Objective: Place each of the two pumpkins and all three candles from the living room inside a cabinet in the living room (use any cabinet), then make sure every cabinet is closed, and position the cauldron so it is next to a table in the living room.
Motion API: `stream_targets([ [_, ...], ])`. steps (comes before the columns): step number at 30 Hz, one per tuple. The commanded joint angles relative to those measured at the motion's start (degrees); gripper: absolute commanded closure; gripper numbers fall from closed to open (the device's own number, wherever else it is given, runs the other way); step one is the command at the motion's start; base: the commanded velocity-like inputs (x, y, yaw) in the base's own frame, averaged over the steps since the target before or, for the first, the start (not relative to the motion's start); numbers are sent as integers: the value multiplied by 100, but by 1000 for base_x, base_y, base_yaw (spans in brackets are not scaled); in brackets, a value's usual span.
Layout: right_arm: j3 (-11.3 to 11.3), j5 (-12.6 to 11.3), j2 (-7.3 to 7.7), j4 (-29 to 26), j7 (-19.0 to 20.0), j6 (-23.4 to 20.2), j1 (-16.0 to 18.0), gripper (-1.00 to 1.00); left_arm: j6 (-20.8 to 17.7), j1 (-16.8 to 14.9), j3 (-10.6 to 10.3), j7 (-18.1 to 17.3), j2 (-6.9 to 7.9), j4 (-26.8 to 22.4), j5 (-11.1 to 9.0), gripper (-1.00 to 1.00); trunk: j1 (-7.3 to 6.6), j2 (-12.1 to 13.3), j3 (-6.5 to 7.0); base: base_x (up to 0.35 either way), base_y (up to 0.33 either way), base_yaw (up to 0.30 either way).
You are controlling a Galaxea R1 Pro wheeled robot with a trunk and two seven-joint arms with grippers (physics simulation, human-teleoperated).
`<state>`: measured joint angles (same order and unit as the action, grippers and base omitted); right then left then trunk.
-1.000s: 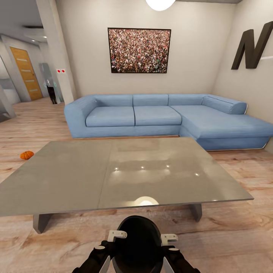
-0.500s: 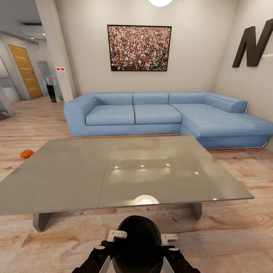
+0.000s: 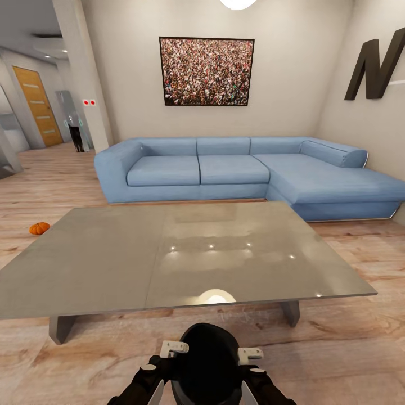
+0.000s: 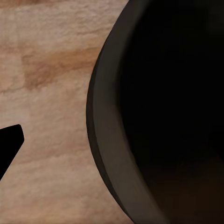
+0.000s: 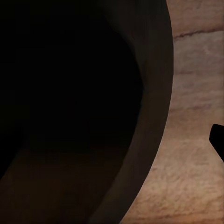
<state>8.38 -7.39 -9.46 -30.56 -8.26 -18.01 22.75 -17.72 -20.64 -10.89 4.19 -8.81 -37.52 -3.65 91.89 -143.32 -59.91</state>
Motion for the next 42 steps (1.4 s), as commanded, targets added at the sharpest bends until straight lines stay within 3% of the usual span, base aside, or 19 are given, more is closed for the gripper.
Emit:
stream_targets([
  [1,41,-60,5,-11,-53,-27,2,-100,-30,-2,-27,43,3,-10,-39,-100,-1,-2,-5,0,0,0],
  [11,39,-60,5,-9,-53,-27,0,-100,-38,-2,-27,44,2,-37,-39,-100,-1,-2,-5,0,0,0],
  [19,32,-69,5,-2,-53,-69,2,-100,-121,-2,-56,2,-13,-70,-47,-100,-22,8,172,0,0,0],
  [22,32,-69,5,-2,-53,-94,2,-100,-168,-7,-60,16,-23,-84,-49,-100,-88,129,226,0,0,0],
  [30,32,-74,-3,-2,-53,-138,2,-100,-796,-10,-64,34,-38,-300,-49,-100,-263,450,369,-53,0,0],
  [38,37,-72,-3,-3,-45,-133,2,-100,-845,-11,-38,38,-40,-322,-61,-100,-439,771,513,-132,0,0],
  [42,42,57,-54,-66,-98,-100,19,-100,-716,7,92,29,29,-192,75,-100,-438,769,512,0,0,0],
])
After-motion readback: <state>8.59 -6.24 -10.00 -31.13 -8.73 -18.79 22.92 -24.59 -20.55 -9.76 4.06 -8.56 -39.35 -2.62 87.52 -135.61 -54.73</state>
